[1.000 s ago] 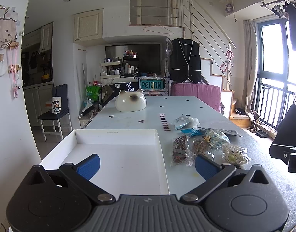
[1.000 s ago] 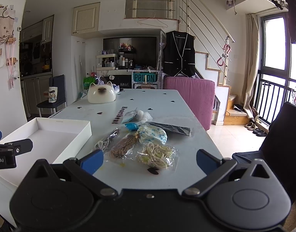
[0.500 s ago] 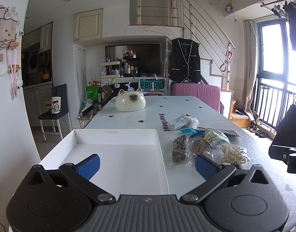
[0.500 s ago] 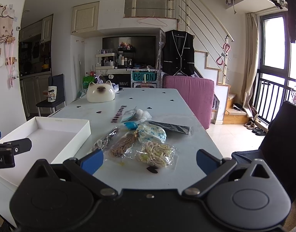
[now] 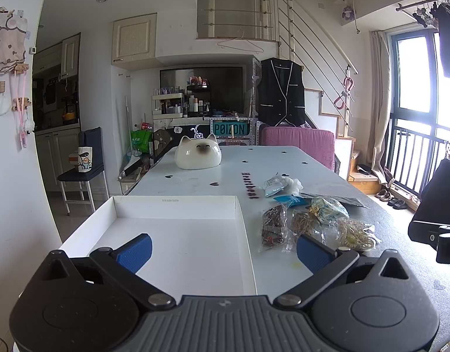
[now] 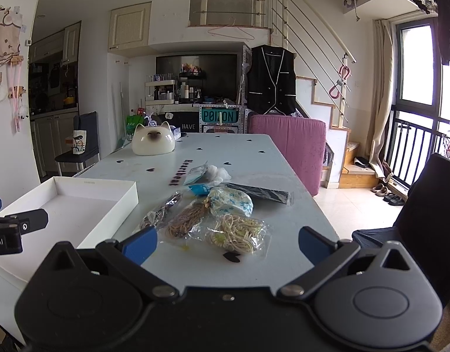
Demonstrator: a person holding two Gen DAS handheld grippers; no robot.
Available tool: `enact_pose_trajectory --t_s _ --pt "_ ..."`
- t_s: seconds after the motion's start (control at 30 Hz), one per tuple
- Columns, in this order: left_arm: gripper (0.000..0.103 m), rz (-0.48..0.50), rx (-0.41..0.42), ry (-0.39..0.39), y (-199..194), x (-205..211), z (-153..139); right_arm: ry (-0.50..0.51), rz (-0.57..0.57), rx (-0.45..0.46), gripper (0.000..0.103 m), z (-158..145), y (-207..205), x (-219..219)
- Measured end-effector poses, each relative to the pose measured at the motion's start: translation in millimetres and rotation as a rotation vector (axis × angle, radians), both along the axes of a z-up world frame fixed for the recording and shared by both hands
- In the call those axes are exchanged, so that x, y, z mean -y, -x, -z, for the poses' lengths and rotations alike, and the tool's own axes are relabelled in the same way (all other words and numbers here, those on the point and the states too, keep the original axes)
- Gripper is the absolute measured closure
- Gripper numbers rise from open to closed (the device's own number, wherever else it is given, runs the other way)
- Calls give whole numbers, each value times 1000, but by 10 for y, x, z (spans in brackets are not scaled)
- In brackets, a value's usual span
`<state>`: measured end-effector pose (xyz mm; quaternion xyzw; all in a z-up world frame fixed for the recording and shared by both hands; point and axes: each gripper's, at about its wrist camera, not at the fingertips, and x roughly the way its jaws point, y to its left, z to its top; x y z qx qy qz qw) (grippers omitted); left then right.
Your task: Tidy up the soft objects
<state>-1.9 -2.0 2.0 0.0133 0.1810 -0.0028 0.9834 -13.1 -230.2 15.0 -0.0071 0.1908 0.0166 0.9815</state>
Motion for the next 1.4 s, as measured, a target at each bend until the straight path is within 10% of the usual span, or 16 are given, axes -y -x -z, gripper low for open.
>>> enact_pose_trajectory --t_s 1.4 --pt "0 56 -13 7 -256 139 4 -20 20 8 0 -27 -199 10"
